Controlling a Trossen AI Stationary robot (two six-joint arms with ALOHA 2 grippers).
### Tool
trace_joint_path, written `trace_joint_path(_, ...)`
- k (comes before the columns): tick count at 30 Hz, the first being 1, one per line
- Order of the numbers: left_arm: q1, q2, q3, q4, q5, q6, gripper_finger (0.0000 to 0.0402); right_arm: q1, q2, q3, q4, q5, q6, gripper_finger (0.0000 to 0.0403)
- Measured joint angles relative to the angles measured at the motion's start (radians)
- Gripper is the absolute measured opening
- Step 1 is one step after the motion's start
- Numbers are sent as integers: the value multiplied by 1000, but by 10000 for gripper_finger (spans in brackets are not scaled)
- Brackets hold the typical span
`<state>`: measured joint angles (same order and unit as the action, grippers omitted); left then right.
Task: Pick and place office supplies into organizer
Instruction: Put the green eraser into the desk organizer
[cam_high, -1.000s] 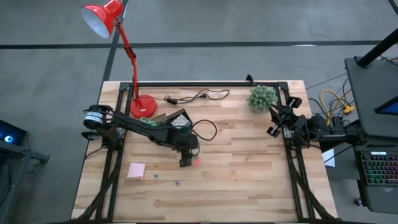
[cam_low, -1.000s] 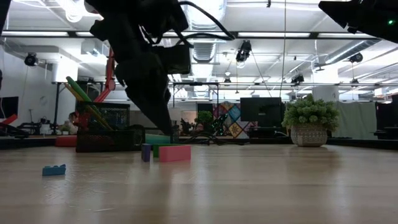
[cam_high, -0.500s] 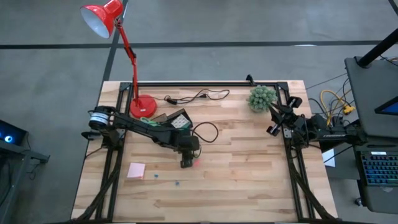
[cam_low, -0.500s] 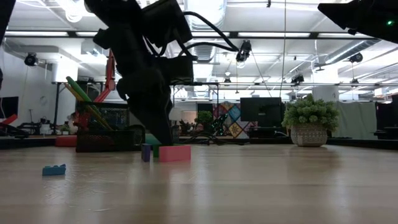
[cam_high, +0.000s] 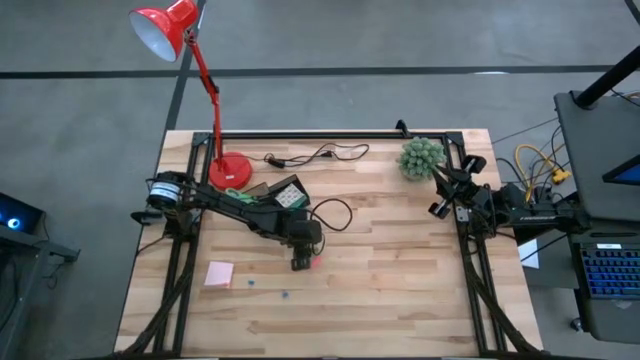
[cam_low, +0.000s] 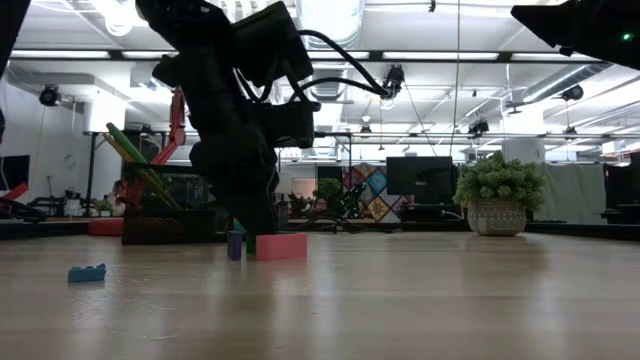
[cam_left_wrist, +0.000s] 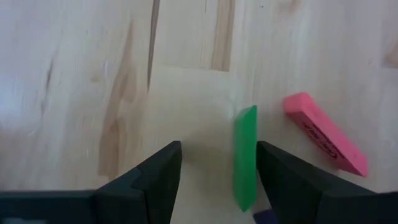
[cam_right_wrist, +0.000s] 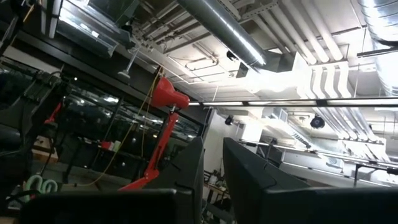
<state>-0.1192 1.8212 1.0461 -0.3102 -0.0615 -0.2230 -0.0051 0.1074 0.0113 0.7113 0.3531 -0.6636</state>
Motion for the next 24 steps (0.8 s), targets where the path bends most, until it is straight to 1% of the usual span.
trace_joint_path(24, 0, -6, -6, 14, 27, 3, 195, 0, 0, 0, 2, 0, -3, 52)
